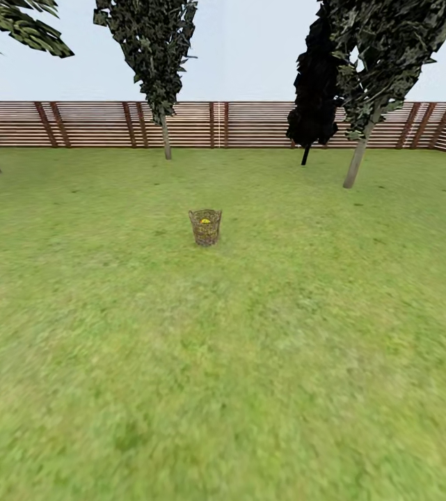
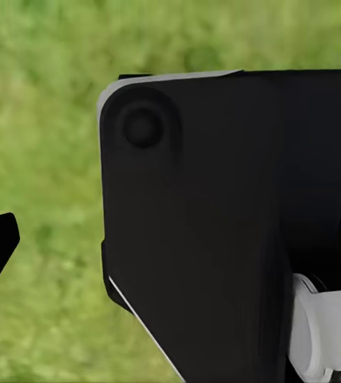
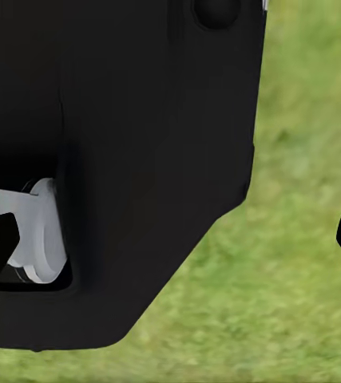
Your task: Take the three Easter eggs out of the wicker basket on the lawn in the garden, then place them on the lawn next to a single tree (choose any tree) so that all three eggs are next to the same tree and none are left in the basket.
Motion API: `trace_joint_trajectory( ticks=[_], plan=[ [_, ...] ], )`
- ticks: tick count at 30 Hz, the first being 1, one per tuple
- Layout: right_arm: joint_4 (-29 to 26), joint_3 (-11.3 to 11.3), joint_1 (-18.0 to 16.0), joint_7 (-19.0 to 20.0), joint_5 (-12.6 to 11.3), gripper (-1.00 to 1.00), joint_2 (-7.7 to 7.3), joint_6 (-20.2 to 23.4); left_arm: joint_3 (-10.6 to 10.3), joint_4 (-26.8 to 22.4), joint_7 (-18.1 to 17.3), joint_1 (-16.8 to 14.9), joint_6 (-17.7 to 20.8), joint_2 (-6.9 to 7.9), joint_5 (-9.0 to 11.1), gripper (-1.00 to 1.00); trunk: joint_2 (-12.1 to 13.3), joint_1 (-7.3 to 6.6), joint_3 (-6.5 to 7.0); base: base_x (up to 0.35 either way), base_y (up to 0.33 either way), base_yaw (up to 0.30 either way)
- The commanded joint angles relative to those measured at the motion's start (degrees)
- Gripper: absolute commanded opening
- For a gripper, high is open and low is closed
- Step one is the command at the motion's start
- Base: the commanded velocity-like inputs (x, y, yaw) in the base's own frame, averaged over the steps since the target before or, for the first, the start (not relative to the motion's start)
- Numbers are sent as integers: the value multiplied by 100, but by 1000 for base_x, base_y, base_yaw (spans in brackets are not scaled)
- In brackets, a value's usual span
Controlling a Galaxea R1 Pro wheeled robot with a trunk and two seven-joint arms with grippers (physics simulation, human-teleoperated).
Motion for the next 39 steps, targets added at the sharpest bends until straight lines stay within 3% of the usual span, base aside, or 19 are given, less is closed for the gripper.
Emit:
trace_joint_trajectory(
  ticks=[1,39],
  plan=[
    [-6,-1,2,2,9,100,1,-10,-1,4,-11,-4,-18,0,-1,100,-4,3,-9,179,0,0],
    [-6,4,1,2,9,100,10,-12,6,4,-11,-4,-16,3,2,100,-4,3,-129,179,0,0]
  ],
)
